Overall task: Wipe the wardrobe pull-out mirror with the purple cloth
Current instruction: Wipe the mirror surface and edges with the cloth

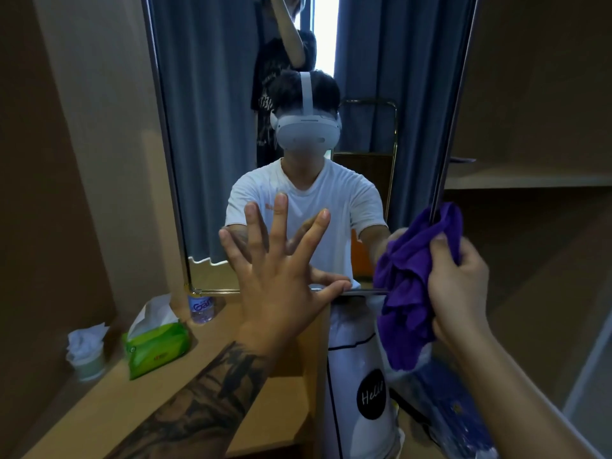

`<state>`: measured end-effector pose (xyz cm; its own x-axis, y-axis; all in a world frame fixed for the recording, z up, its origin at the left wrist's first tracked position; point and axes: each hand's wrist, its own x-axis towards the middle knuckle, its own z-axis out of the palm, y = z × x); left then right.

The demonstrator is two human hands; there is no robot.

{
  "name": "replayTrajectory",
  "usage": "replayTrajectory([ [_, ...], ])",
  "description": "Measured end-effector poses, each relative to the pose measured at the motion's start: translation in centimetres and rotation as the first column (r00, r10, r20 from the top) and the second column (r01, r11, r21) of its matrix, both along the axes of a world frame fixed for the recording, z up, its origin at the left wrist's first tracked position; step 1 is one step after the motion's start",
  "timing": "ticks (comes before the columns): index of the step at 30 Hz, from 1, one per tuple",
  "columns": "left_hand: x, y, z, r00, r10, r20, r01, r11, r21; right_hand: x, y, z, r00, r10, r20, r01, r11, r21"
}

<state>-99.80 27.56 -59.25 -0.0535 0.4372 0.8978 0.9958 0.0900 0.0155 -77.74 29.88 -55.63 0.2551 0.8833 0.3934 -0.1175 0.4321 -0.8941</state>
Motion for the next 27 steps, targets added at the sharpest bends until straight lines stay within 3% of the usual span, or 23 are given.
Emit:
replayTrajectory([
  [7, -0.1, 0.1, 0.0, 1.0, 0.005, -0.004, -0.005, 1.0, 0.001, 1.4, 1.2, 6.7, 0.999, -0.046, 0.026, 0.04, 0.977, 0.208],
  [12, -0.1, 0.0, 0.1, 1.0, -0.012, -0.002, 0.012, 1.0, -0.002, 1.3, 0.0, 1.6, 0.998, 0.06, -0.011, -0.059, 0.997, 0.046],
  [16, -0.2, -0.2, 0.3, 0.999, -0.031, 0.01, 0.031, 0.999, -0.019, 1.4, 0.5, 4.8, 0.996, 0.071, -0.053, -0.064, 0.99, 0.126],
  [19, -0.1, -0.5, 0.4, 0.999, -0.03, 0.02, 0.03, 0.999, -0.03, 1.6, 1.2, 8.0, 0.999, 0.04, -0.024, -0.034, 0.977, 0.208],
  [24, 0.2, -0.9, 0.8, 0.999, -0.035, 0.034, 0.036, 0.998, -0.049, 1.5, -0.3, 2.5, 0.996, 0.039, 0.078, -0.045, 0.996, 0.076],
  [27, 0.3, -1.1, 0.9, 0.997, -0.051, 0.053, 0.054, 0.996, -0.068, 1.8, -0.2, 3.4, 0.987, 0.015, 0.158, -0.03, 0.996, 0.089],
])
